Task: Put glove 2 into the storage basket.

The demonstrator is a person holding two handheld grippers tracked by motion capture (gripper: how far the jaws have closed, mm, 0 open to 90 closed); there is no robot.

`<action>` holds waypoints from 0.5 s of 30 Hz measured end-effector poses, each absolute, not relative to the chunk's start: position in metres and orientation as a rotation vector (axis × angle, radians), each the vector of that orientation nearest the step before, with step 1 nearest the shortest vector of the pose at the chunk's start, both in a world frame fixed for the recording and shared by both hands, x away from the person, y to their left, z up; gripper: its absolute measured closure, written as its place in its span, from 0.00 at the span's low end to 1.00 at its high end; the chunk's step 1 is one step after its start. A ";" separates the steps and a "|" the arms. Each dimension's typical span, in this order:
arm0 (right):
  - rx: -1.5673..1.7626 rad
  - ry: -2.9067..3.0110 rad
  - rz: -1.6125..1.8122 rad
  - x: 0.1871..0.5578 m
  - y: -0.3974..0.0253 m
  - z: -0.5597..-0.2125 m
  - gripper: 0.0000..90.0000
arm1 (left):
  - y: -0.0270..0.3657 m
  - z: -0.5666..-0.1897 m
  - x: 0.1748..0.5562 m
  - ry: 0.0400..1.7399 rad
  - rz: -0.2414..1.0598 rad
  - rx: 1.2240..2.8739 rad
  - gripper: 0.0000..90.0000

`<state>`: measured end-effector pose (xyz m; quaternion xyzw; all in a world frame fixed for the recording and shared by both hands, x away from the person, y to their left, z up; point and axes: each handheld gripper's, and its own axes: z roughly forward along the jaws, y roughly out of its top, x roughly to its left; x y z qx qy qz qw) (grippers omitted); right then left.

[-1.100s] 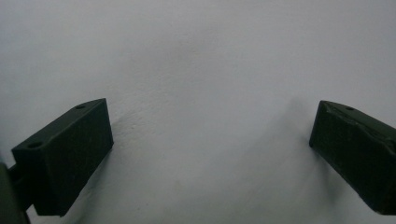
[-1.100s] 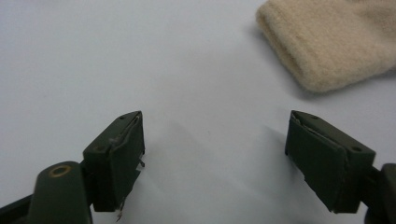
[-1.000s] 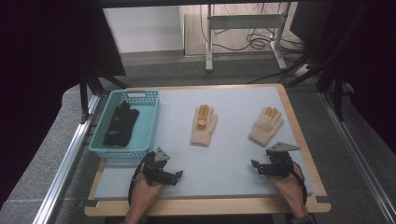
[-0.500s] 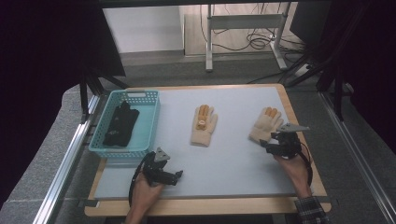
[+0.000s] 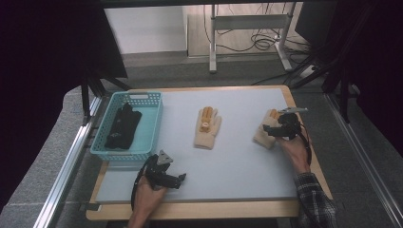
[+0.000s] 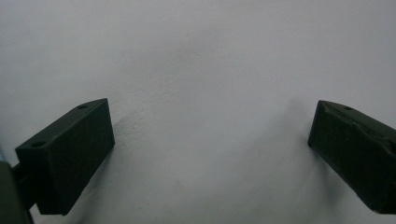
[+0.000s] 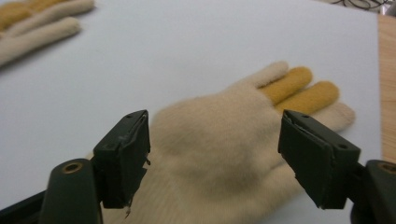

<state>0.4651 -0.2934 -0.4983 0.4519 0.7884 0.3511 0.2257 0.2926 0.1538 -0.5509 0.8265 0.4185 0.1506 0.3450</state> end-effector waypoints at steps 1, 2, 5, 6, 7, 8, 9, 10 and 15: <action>1.249 2.179 0.962 0.469 -0.292 -0.502 0.25 | 0.154 -0.551 0.293 1.087 0.391 2.146 0.01; 1.249 2.179 0.962 0.469 -0.292 -0.502 0.25 | 0.154 -0.551 0.293 1.087 0.391 2.146 0.01; 1.214 2.209 0.877 0.478 -0.285 -0.515 0.30 | 0.154 -0.551 0.293 1.085 0.391 2.149 0.01; 1.214 2.214 0.888 0.478 -0.285 -0.517 0.34 | 0.154 -0.551 0.293 1.085 0.392 2.149 0.01; 1.233 2.212 0.915 0.479 -0.286 -0.519 0.40 | 0.154 -0.551 0.293 1.085 0.392 2.149 0.01; 1.233 2.212 0.915 0.479 -0.286 -0.519 0.40 | 0.154 -0.551 0.293 1.085 0.392 2.149 0.01; 1.285 2.216 0.959 0.478 -0.289 -0.520 0.49 | 0.154 -0.551 0.292 1.085 0.392 2.149 0.01; 1.294 2.218 0.960 0.476 -0.290 -0.519 0.51 | 0.154 -0.551 0.292 1.085 0.392 2.149 0.01; 1.294 2.235 0.955 0.471 -0.290 -0.514 0.57 | 0.154 -0.551 0.292 1.083 0.393 2.148 0.01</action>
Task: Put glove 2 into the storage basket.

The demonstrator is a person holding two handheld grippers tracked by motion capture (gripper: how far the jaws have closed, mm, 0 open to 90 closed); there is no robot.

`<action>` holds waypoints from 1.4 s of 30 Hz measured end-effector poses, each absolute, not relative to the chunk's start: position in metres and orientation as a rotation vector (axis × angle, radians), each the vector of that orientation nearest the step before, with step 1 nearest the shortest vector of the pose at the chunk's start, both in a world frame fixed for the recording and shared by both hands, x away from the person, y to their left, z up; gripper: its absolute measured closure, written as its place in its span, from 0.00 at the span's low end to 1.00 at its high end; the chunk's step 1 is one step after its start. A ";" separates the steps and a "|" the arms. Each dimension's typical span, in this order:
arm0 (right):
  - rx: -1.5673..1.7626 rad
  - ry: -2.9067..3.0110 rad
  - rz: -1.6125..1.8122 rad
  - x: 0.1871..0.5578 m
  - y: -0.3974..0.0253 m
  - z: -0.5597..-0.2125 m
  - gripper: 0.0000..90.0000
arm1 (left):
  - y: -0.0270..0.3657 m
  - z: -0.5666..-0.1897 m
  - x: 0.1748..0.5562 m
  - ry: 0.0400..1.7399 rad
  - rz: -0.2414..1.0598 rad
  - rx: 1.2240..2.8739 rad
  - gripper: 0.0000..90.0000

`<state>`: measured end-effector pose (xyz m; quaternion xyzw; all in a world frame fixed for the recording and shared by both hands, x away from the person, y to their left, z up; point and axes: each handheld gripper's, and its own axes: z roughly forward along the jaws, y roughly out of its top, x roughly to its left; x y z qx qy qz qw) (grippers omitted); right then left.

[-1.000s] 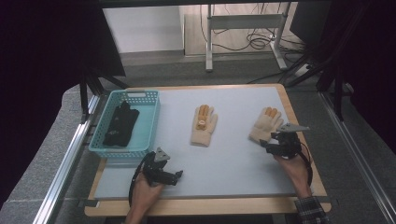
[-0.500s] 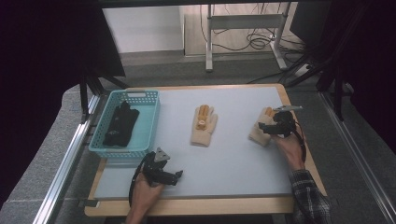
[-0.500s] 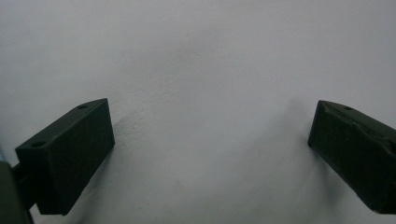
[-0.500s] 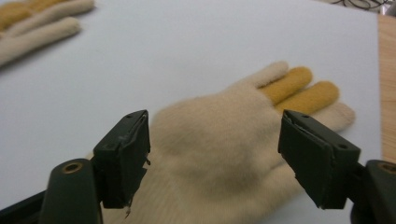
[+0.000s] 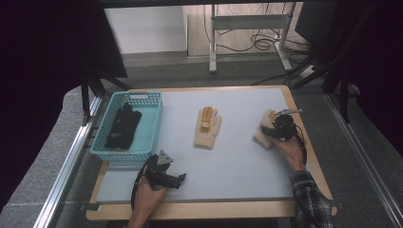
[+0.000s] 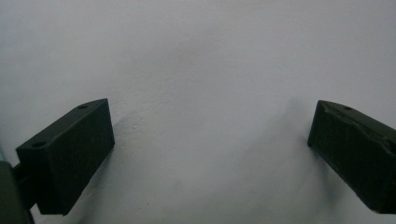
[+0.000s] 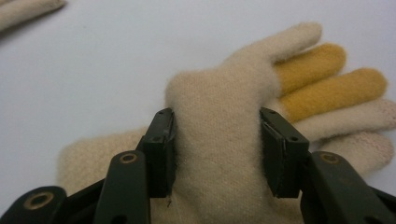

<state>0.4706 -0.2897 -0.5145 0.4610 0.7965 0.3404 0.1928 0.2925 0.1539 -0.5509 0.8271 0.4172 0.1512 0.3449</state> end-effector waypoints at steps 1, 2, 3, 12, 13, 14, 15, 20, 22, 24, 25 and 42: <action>1.296 2.235 0.960 0.469 -0.290 -0.514 0.57 | 0.154 -0.551 0.292 1.084 0.392 2.149 0.01; 1.284 2.241 0.962 0.467 -0.289 -0.511 0.57 | 0.154 -0.551 0.292 1.083 0.392 2.149 0.01; 1.277 2.240 0.968 0.465 -0.289 -0.509 0.57 | 0.154 -0.551 0.292 1.083 0.392 2.149 0.01; 1.115 2.285 1.076 0.421 -0.270 -0.469 0.57 | 0.154 -0.551 0.292 1.083 0.396 2.143 0.01; 1.104 2.292 1.091 0.416 -0.267 -0.466 0.57 | 0.154 -0.551 0.292 1.084 0.396 2.145 0.01; 1.084 2.304 1.109 0.410 -0.263 -0.462 0.57 | 0.154 -0.551 0.292 1.083 0.396 2.144 0.01; 1.084 2.304 1.109 0.410 -0.263 -0.462 0.57 | 0.154 -0.551 0.292 1.083 0.396 2.144 0.01; 0.940 2.371 1.156 0.375 -0.234 -0.444 0.56 | 0.154 -0.551 0.292 1.082 0.396 2.145 0.01; 0.919 2.385 1.163 0.369 -0.230 -0.443 0.56 | 0.154 -0.551 0.292 1.086 0.397 2.142 0.01; 0.883 2.413 1.175 0.360 -0.220 -0.442 0.56 | 0.154 -0.551 0.292 1.083 0.399 2.143 0.01; 0.864 2.426 1.177 0.355 -0.215 -0.443 0.56 | 0.154 -0.551 0.292 1.084 0.399 2.143 0.01; 0.783 2.652 1.174 0.325 -0.160 -0.506 0.42 | 0.154 -0.551 0.292 1.086 0.397 2.142 0.01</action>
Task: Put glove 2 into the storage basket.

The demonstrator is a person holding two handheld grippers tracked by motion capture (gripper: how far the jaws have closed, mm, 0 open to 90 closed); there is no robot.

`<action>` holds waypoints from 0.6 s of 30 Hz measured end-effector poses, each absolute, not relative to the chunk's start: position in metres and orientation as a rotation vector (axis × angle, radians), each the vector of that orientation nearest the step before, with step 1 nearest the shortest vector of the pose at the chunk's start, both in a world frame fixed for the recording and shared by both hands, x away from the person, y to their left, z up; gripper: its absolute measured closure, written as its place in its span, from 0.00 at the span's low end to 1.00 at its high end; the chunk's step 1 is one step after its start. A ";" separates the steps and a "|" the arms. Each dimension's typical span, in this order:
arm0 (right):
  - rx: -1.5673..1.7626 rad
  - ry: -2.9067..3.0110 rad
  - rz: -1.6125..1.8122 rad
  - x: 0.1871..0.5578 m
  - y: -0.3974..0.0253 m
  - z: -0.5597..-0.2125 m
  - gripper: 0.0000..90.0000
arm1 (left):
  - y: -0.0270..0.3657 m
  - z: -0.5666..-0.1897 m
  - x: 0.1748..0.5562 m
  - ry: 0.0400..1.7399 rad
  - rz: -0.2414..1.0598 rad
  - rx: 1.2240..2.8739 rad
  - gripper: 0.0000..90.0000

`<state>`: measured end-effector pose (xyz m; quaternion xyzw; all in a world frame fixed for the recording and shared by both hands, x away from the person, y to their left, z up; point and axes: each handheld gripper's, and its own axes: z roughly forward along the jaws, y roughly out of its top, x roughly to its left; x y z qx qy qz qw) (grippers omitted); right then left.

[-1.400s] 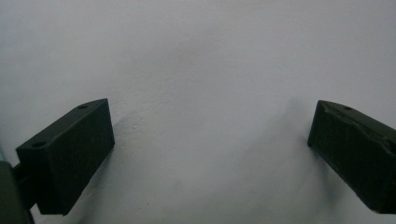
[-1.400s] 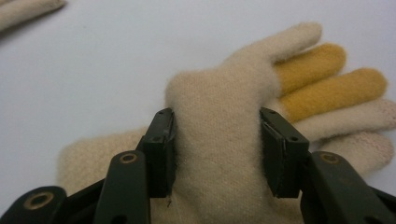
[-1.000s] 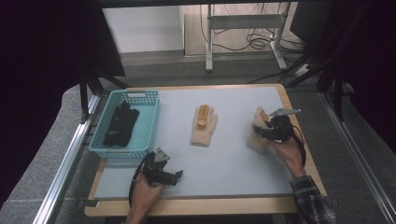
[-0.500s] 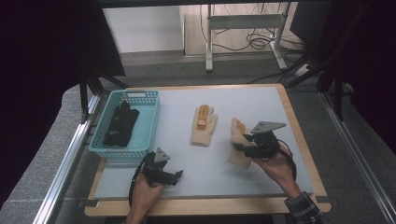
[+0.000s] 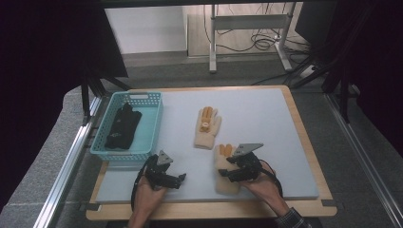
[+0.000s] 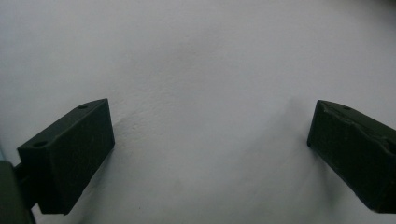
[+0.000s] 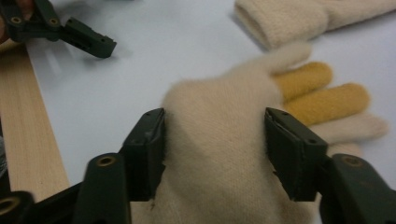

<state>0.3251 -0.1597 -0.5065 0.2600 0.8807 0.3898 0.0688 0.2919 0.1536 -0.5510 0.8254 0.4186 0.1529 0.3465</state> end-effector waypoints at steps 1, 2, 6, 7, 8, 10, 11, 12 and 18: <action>0.783 2.652 1.174 0.325 -0.160 -0.506 0.42 | 0.154 -0.551 0.292 1.086 0.396 2.142 0.01; 0.779 2.643 1.182 0.325 -0.160 -0.506 0.41 | 0.154 -0.551 0.292 1.086 0.396 2.142 0.01; 0.827 2.591 1.198 0.335 -0.175 -0.499 0.41 | 0.154 -0.551 0.292 1.084 0.397 2.145 0.01; 0.842 2.576 1.196 0.338 -0.178 -0.498 0.43 | 0.154 -0.551 0.292 1.084 0.395 2.146 0.01; 0.842 2.576 1.196 0.338 -0.178 -0.498 0.43 | 0.154 -0.551 0.292 1.084 0.395 2.146 0.01; 0.870 2.553 1.190 0.345 -0.185 -0.497 0.50 | 0.154 -0.551 0.292 1.084 0.395 2.146 0.01; 0.904 2.544 1.191 0.352 -0.190 -0.498 0.56 | 0.154 -0.551 0.292 1.084 0.395 2.146 0.01; 0.904 2.544 1.191 0.352 -0.190 -0.498 0.56 | 0.154 -0.551 0.292 1.084 0.395 2.146 0.01; 0.945 2.519 1.197 0.372 -0.194 -0.497 0.66 | 0.154 -0.551 0.292 1.084 0.395 2.146 0.01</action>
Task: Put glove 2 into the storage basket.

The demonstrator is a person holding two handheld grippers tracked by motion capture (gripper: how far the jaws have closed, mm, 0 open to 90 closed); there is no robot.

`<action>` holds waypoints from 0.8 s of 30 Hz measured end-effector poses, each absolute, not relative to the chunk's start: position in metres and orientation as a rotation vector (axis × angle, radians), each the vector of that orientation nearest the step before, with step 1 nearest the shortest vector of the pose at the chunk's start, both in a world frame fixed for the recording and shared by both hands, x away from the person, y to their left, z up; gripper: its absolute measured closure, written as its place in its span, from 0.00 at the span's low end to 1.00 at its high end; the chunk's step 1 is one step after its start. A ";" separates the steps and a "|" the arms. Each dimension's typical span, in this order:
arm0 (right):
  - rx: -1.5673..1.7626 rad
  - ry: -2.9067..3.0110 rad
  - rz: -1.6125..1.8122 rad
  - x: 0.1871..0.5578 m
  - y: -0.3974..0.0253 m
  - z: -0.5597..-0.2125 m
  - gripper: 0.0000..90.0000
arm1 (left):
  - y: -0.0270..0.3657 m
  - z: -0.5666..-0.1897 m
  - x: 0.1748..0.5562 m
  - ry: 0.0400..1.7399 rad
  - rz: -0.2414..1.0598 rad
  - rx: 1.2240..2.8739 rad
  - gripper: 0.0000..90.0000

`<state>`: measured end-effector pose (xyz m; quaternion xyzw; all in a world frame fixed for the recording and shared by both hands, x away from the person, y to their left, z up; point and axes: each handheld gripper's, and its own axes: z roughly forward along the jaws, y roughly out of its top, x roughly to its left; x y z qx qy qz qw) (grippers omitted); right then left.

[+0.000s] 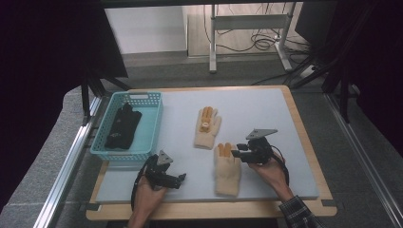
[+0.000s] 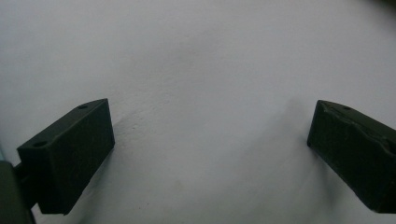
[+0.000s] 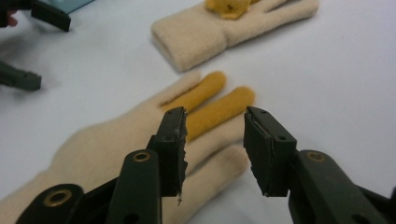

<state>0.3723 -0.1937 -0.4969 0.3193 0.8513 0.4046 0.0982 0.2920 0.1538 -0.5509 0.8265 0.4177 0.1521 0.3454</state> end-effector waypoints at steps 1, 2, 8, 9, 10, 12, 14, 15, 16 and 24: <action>0.943 2.516 1.205 0.379 -0.190 -0.495 0.67 | 0.154 -0.551 0.292 1.084 0.395 2.146 0.01; 0.938 2.514 1.207 0.382 -0.188 -0.494 0.68 | 0.154 -0.551 0.292 1.084 0.395 2.146 0.01; 0.910 2.510 1.216 0.401 -0.170 -0.489 0.70 | 0.154 -0.551 0.292 1.084 0.395 2.146 0.01; 0.903 2.511 1.218 0.407 -0.164 -0.489 0.70 | 0.154 -0.551 0.292 1.084 0.395 2.146 0.01; 0.891 2.512 1.222 0.415 -0.155 -0.488 0.69 | 0.154 -0.551 0.292 1.084 0.394 2.146 0.01; 0.886 2.513 1.223 0.419 -0.152 -0.488 0.69 | 0.154 -0.551 0.292 1.085 0.395 2.144 0.01; 0.860 2.514 1.208 0.433 -0.136 -0.489 0.66 | 0.154 -0.551 0.292 1.084 0.394 2.147 0.01; 0.860 2.514 1.208 0.433 -0.136 -0.489 0.66 | 0.154 -0.551 0.292 1.084 0.394 2.147 0.01; 0.862 2.516 1.205 0.440 -0.128 -0.490 0.64 | 0.154 -0.551 0.292 1.082 0.395 2.152 0.01; 0.851 2.515 1.182 0.466 -0.096 -0.504 0.48 | 0.154 -0.551 0.292 1.084 0.393 2.148 0.01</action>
